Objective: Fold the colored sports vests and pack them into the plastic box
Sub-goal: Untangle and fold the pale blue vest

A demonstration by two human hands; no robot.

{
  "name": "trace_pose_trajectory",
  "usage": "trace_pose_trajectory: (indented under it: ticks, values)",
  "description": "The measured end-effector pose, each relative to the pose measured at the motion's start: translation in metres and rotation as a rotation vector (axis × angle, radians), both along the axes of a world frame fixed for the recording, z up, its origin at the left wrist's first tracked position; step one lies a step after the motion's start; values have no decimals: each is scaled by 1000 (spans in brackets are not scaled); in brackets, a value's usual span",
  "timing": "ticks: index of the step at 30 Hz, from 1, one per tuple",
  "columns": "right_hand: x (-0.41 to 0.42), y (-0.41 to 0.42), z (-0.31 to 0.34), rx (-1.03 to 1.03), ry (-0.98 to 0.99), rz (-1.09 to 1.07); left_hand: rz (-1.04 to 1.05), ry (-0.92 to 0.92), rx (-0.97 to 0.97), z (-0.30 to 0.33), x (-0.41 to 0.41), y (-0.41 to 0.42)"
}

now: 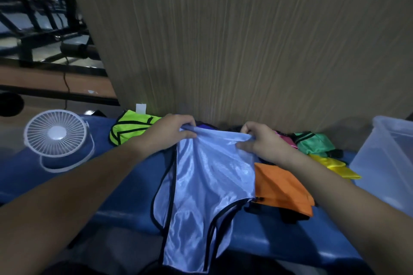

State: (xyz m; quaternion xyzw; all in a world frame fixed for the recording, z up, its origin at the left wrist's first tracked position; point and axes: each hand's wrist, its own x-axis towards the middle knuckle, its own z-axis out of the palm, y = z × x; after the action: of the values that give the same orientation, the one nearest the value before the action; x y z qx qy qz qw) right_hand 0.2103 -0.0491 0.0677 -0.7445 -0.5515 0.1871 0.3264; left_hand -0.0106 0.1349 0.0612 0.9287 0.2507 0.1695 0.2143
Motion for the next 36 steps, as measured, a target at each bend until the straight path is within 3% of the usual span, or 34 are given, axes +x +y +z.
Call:
trace_pose_trajectory:
  ticks: [8, 14, 17, 23, 36]
  values:
    - [-36, -51, 67, 62, 163, 76, -51, 32, -64, 72, -71, -45]
    - [-78, -92, 105, 166, 156, 153, -64, 108, 51, 109, -122, -83]
    - [-97, -103, 121, 233, 131, 171, -7, 14, 61, 129, -141, -99]
    - [-123, -107, 140, 367, -7, 82, 132, -303, -252, 151, -171, -117]
    - [-131, -93, 129, 330, 9, 138, 120, -143, -145, 152, -198, -108]
